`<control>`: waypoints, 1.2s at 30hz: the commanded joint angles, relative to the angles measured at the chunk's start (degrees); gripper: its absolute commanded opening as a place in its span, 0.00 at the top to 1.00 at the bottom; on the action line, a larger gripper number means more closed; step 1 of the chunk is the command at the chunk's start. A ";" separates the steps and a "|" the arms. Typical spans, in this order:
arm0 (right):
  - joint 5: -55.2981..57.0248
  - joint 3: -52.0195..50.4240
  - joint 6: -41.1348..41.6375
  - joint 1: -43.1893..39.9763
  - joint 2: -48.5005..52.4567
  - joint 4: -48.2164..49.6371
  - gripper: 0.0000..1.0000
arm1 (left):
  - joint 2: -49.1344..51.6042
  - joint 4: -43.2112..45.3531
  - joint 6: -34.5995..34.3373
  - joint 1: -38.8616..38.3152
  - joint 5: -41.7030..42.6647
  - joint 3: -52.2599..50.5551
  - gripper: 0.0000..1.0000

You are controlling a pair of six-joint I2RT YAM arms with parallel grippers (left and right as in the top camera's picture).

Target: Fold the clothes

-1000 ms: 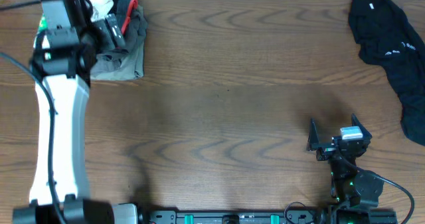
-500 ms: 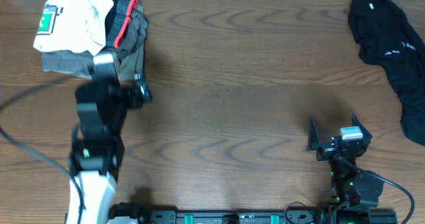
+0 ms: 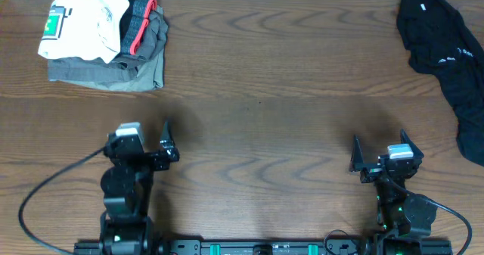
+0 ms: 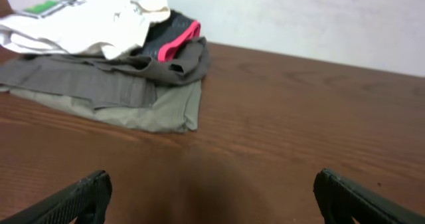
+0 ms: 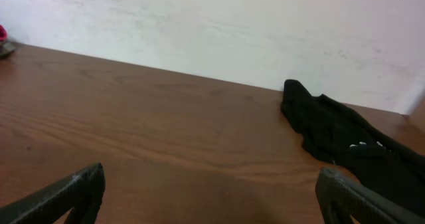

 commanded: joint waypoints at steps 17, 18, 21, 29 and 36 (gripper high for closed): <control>0.11 -0.15 -0.57 -0.42 -0.39 -0.15 0.01 | -18.29 -2.75 0.59 -0.13 -0.04 -9.86 0.02; 0.11 -0.15 -0.57 -0.42 -0.39 -0.15 0.01 | -19.02 -3.30 0.59 -0.13 -0.04 -9.86 0.02; 0.11 -0.15 -0.57 -0.42 -0.39 -0.17 0.01 | -21.42 -6.88 0.59 -0.13 -0.13 -9.86 0.02; 0.13 -0.15 -0.57 -0.42 -0.39 -0.15 0.01 | -22.18 -6.60 0.57 -0.09 -0.22 -9.86 0.02; 0.11 -0.15 -0.57 -0.42 -0.39 -0.15 0.01 | -22.05 -6.58 0.59 -0.09 -0.24 -9.86 0.02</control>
